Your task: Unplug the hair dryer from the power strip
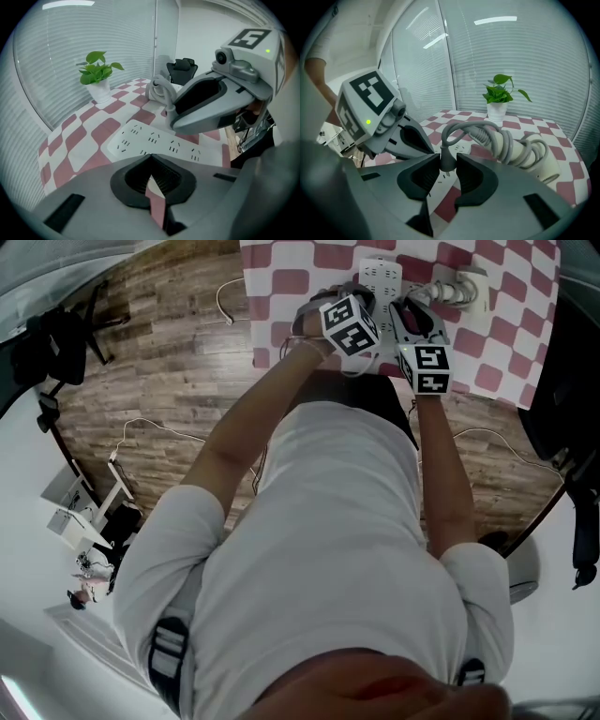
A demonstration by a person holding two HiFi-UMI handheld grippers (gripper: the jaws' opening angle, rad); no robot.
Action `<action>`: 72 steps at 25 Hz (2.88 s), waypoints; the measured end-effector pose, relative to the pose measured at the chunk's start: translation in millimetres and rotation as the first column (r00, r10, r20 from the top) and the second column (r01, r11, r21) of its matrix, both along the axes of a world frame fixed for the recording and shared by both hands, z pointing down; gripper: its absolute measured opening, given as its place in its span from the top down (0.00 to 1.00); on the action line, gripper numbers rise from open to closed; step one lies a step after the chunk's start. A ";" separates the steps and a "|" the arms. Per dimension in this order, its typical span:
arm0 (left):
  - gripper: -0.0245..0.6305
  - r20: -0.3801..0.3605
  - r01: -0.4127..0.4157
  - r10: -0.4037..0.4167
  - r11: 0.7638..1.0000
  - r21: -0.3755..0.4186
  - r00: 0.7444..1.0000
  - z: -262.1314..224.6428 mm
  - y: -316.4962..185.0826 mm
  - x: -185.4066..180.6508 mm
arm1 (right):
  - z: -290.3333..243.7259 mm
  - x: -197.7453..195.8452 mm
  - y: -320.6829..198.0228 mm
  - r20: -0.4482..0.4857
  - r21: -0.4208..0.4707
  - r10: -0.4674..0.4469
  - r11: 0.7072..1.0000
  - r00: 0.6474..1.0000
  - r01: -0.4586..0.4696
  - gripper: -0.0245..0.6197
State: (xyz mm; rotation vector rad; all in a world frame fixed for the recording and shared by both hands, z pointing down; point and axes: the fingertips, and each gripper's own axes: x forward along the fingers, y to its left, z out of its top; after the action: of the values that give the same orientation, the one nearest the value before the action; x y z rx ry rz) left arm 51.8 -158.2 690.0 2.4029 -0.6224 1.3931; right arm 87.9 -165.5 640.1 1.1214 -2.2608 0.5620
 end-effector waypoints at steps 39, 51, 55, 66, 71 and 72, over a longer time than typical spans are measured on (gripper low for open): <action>0.91 0.034 -0.037 0.036 0.999 0.015 0.999 1.3 0.8 0.0 | 43.3 82.7 97.9 -0.103 -0.102 0.079 0.991 0.992 -0.090 0.76; 0.91 -0.001 -0.005 0.005 1.000 0.003 1.000 0.3 0.0 0.3 | 56.9 81.9 101.7 -0.120 -0.118 0.055 0.991 0.991 -0.070 0.76; 0.91 -0.070 0.055 -0.056 0.998 -0.017 0.996 -1.9 -1.7 -1.1 | 45.8 82.6 98.4 -0.090 -0.124 0.066 0.989 0.994 -0.077 0.70; 0.91 -0.235 0.153 -0.140 0.988 0.037 0.962 -43.0 13.7 2.0 | -8.5 86.8 90.3 -0.076 -0.041 0.064 0.997 0.995 -0.067 0.68; 0.91 -0.318 0.219 -0.196 0.975 0.037 0.928 -72.2 19.3 -3.9 | -40.3 87.8 78.4 -0.043 0.018 0.071 0.997 0.997 -0.071 0.68; 0.91 -0.334 0.232 -0.207 0.972 0.037 0.920 -78.9 19.9 -5.9 | -48.4 85.8 75.8 -0.032 0.031 0.069 0.997 0.997 -0.068 0.68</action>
State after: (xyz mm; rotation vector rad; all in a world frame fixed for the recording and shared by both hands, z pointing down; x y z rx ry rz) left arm 45.9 -138.3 611.2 2.4542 -0.8354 0.8672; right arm 173.8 -89.7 591.7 1.2177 -2.2168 0.5343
